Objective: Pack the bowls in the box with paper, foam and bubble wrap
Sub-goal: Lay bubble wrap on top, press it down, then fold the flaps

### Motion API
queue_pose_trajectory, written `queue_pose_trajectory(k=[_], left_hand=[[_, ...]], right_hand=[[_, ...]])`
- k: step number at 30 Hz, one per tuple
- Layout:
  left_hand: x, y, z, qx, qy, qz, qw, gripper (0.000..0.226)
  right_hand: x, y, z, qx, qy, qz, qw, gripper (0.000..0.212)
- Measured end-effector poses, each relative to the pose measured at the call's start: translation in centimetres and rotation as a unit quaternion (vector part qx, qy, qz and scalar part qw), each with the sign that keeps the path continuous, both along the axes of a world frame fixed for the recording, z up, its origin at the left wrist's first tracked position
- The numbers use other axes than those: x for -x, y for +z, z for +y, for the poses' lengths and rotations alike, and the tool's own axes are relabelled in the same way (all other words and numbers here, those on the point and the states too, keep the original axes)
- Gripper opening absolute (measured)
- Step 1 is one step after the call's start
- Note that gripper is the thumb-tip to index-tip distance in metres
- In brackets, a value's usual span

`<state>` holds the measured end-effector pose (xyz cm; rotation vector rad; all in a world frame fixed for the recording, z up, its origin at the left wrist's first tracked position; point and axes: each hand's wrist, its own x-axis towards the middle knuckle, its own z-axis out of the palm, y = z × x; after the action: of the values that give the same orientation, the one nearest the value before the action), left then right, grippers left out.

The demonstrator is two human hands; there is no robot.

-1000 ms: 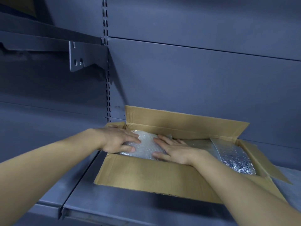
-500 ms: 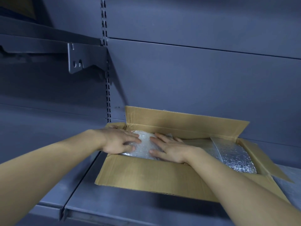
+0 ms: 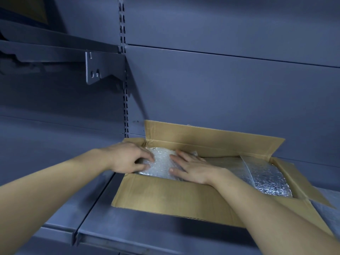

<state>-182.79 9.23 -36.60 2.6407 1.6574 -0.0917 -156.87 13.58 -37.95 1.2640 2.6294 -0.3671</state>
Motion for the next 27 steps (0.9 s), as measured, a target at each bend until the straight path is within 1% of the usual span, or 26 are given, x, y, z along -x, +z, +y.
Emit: queue_pose_trajectory(k=[3, 4, 5, 7, 8, 9, 10, 12, 14, 17, 18, 21, 23, 25, 27], left_hand=[[-0.3, 0.2, 0.1, 0.017, 0.008, 0.007, 1.000, 0.043], [-0.2, 0.2, 0.1, 0.029, 0.013, 0.000, 0.999, 0.048], [-0.1, 0.3, 0.0, 0.039, 0.018, -0.014, 0.999, 0.059], [0.1, 0.5, -0.4, 0.026, 0.022, -0.073, 0.997, 0.086], [0.2, 0.7, -0.5, 0.017, 0.022, -0.104, 0.994, 0.092], [0.2, 0.9, -0.7, 0.008, 0.024, -0.125, 0.992, 0.091], [0.1, 1.0, -0.8, -0.002, 0.030, -0.134, 0.990, 0.085], [0.0, 1.1, -0.8, -0.011, 0.030, -0.130, 0.991, 0.072], [-0.1, 0.7, -0.8, -0.002, 0.016, -0.104, 0.994, 0.068], [-0.3, 0.0, -0.7, 0.013, 0.024, -0.053, 0.998, 0.038], [-0.4, 0.0, -0.7, 0.009, 0.025, -0.042, 0.999, 0.034], [-0.9, 0.5, -0.6, 0.005, 0.024, -0.001, 1.000, 0.032], [-1.2, 0.6, -0.4, 0.009, 0.034, -0.015, 0.999, 0.033], [-1.6, 0.5, -0.4, 0.005, 0.053, -0.028, 0.998, 0.041], [-2.0, 0.2, -0.4, -0.009, 0.063, -0.023, 0.998, 0.057]], right_hand=[[-0.1, 0.2, -0.1, 0.002, -0.001, 0.004, 1.000, 0.073], [-0.1, 0.3, -0.2, 0.003, -0.003, 0.013, 1.000, 0.074], [-0.2, 0.3, -0.2, 0.003, -0.008, 0.029, 1.000, 0.075], [-0.3, 0.3, 0.0, -0.004, -0.018, 0.074, 0.997, 0.081], [-0.4, 0.4, 0.2, -0.014, -0.022, 0.092, 0.995, 0.081], [-0.5, 0.5, 0.4, -0.026, -0.025, 0.102, 0.994, 0.081], [-0.7, 0.5, 0.6, -0.035, -0.028, 0.106, 0.993, 0.079], [-1.2, 0.6, 0.6, -0.040, -0.027, 0.096, 0.994, 0.075], [-1.7, 0.5, 0.3, -0.036, -0.017, 0.065, 0.997, 0.069], [-2.1, 0.2, -0.1, -0.018, -0.006, 0.033, 0.999, 0.064], [-2.1, 0.1, 0.0, -0.017, -0.004, 0.026, 1.000, 0.064], [-1.9, 0.3, 0.0, -0.026, -0.001, 0.013, 1.000, 0.063], [-1.9, 0.2, 0.0, -0.032, -0.007, 0.033, 0.999, 0.062], [-2.1, 0.0, 0.0, -0.035, -0.018, 0.063, 0.997, 0.061], [-2.3, 0.0, 0.0, -0.047, -0.023, 0.087, 0.995, 0.062]])
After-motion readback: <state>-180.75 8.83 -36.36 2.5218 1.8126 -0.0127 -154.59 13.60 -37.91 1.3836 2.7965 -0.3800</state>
